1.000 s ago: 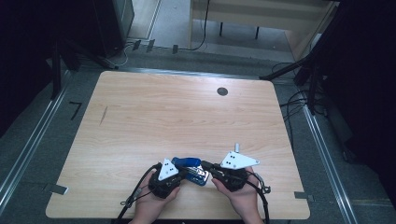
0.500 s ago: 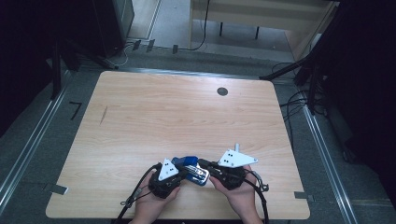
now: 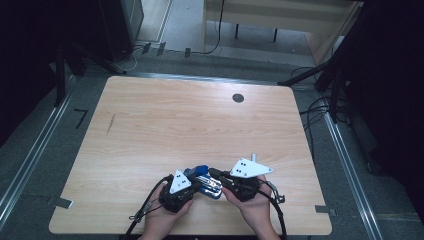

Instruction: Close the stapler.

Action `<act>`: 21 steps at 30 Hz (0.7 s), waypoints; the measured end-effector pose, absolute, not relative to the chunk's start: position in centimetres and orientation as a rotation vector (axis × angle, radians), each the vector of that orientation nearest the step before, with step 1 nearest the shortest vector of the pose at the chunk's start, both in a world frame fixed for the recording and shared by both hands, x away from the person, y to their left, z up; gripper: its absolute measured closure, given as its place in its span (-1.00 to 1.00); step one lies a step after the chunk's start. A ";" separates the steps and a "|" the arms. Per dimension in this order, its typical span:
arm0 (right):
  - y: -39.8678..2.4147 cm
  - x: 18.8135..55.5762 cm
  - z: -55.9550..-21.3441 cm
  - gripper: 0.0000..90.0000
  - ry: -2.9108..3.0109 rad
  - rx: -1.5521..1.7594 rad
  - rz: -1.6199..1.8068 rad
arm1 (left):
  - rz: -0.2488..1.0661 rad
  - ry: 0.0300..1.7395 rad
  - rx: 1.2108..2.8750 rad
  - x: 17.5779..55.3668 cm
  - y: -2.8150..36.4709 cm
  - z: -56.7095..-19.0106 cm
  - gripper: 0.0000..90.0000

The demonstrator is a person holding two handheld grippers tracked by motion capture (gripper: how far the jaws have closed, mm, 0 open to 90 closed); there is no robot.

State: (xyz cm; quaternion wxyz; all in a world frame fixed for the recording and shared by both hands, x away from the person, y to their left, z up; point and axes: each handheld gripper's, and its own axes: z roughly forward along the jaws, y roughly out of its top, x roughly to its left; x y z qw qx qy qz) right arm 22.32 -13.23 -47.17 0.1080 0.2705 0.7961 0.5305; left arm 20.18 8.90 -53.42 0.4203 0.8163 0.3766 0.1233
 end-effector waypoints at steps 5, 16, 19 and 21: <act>-12.8 22.5 -46.9 1.00 2.340 0.782 1.566 | 0.308 0.943 2.046 20.2 8.9 -53.4 1.00; -12.5 22.7 -46.7 1.00 2.341 0.778 1.566 | 0.308 0.942 2.044 20.2 8.9 -53.4 1.00; -12.2 22.7 -46.5 1.00 2.339 0.771 1.570 | 0.308 0.941 2.046 20.2 8.9 -53.4 1.00; -11.9 22.8 -46.5 1.00 2.341 0.758 1.579 | 0.306 0.944 2.041 20.2 8.9 -53.4 1.00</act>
